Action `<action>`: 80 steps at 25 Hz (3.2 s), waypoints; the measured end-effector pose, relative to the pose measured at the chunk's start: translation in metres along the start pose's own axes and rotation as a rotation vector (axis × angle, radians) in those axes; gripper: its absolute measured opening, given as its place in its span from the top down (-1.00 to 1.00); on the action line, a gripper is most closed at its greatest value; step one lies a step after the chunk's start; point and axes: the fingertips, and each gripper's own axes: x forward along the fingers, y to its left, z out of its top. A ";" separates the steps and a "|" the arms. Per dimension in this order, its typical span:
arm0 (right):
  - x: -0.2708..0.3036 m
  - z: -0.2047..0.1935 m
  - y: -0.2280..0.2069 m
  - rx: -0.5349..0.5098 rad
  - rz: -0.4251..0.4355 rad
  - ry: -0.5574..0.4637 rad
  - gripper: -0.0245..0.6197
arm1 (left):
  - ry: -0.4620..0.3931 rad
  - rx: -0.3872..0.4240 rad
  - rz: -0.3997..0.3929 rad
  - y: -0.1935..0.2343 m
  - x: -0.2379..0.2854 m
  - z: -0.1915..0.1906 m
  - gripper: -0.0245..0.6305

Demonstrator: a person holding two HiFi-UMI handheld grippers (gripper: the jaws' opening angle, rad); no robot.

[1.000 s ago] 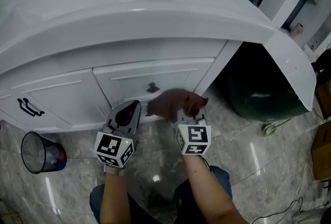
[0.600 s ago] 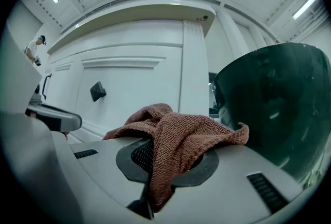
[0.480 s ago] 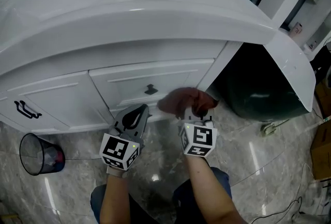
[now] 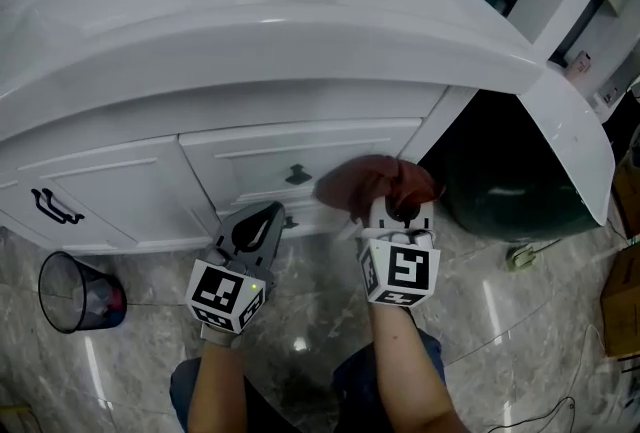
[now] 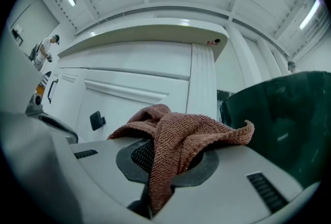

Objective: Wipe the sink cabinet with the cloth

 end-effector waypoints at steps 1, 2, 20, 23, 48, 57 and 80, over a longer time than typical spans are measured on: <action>0.001 0.008 -0.001 -0.023 0.004 -0.017 0.74 | -0.005 -0.002 0.002 0.001 -0.002 0.002 0.89; 0.002 0.016 -0.002 -0.040 0.008 -0.031 0.74 | -0.009 -0.004 0.003 0.002 -0.004 0.005 0.89; 0.009 0.106 0.035 -0.153 0.122 -0.185 0.74 | -0.043 0.019 0.052 0.016 -0.033 0.028 0.89; 0.010 0.112 0.058 -0.127 0.162 -0.211 0.74 | -0.038 0.029 0.063 0.018 -0.037 0.030 0.90; 0.003 0.090 0.192 -0.184 0.313 -0.165 0.74 | -0.023 0.010 0.151 0.047 -0.070 0.021 0.89; 0.006 0.063 0.214 -0.152 0.362 -0.121 0.74 | -0.012 0.004 0.163 0.055 -0.076 0.014 0.89; 0.004 -0.016 0.210 -0.064 0.368 0.019 0.74 | -0.007 -0.027 0.163 0.065 -0.067 0.001 0.89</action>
